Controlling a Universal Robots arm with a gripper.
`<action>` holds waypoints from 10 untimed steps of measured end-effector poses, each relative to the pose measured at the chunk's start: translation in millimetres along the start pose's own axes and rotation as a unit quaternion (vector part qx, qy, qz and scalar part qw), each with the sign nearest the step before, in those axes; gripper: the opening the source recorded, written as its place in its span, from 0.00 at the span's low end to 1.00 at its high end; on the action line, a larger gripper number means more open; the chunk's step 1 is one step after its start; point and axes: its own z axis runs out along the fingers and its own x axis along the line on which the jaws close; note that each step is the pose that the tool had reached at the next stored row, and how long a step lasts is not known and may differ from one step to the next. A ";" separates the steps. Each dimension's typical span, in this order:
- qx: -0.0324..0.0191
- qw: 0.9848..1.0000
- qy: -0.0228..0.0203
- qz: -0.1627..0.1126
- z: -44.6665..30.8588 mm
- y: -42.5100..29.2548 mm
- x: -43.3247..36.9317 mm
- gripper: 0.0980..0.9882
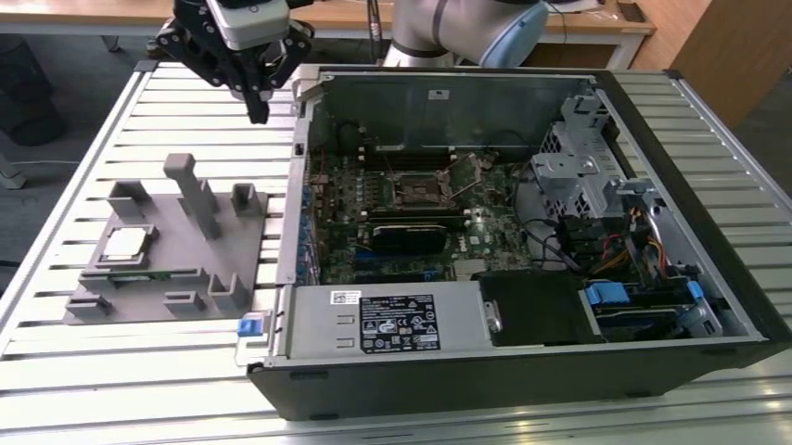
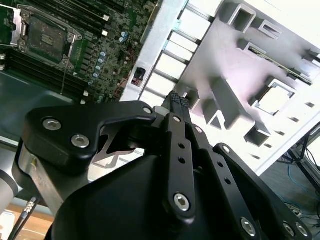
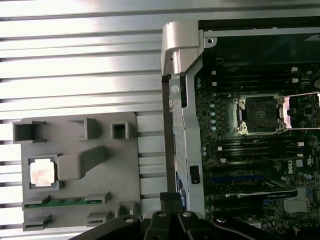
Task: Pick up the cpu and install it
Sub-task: 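Reach for the cpu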
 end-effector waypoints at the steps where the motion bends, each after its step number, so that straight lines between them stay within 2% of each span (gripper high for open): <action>1: 0.000 1.000 0.000 0.000 0.0 -0.1 1.0 0.01; 10: 0.000 1.000 0.000 0.000 -0.2 -0.8 10.1 0.01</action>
